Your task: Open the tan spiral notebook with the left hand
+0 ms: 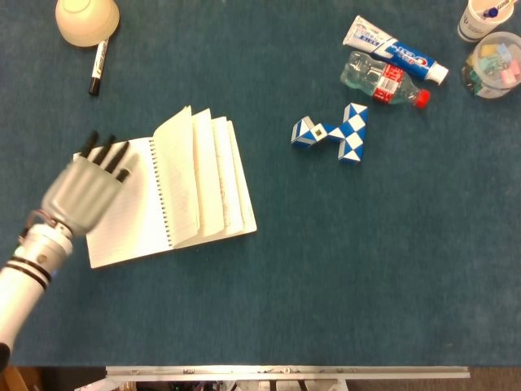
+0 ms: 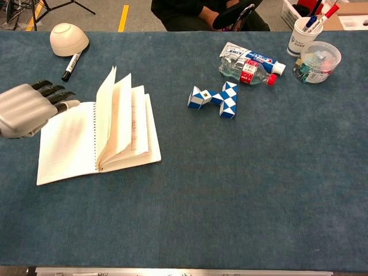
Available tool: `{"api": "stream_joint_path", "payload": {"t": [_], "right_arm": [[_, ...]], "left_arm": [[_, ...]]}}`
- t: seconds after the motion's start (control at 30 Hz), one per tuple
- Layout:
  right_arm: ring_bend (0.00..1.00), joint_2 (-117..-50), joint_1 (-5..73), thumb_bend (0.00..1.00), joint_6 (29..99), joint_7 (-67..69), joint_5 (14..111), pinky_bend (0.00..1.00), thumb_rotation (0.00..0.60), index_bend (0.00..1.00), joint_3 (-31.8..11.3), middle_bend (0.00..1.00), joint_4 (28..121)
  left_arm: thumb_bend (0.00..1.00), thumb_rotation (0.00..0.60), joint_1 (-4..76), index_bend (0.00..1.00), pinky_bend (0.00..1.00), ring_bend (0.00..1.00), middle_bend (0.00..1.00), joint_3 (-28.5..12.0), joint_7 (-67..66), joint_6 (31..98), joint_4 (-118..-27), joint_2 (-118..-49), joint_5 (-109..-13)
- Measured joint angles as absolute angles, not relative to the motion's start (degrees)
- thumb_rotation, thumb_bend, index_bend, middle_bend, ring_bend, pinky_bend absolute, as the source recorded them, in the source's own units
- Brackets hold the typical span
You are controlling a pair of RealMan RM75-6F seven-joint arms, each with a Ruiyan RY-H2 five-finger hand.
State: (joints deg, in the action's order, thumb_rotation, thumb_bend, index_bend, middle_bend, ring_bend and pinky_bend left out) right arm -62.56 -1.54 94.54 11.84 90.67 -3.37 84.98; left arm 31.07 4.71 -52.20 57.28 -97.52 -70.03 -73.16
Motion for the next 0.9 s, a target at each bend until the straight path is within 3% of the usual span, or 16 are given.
{"api": "stream_joint_path", "payload": {"t": [0.43, 0.9], "right_arm": [[0.09, -62.5, -1.9, 0.35, 94.8, 12.1, 90.5, 0.15, 0.600, 0.11, -3.2, 0.24, 84.8], [0.09, -62.6, -2.0, 0.36, 94.7, 12.4, 90.2, 0.16, 0.600, 0.11, -3.3, 0.24, 84.3]], "left_arm": [[0.64, 0.600, 33.0, 0.05, 0.09, 0.00, 0.05, 6.3, -52.0, 53.5, -98.7, -77.3, -76.2], [0.64, 0.600, 33.4, 0.05, 0.09, 0.00, 0.05, 7.4, -54.7, 53.1, -97.2, -80.1, -73.1]]}}
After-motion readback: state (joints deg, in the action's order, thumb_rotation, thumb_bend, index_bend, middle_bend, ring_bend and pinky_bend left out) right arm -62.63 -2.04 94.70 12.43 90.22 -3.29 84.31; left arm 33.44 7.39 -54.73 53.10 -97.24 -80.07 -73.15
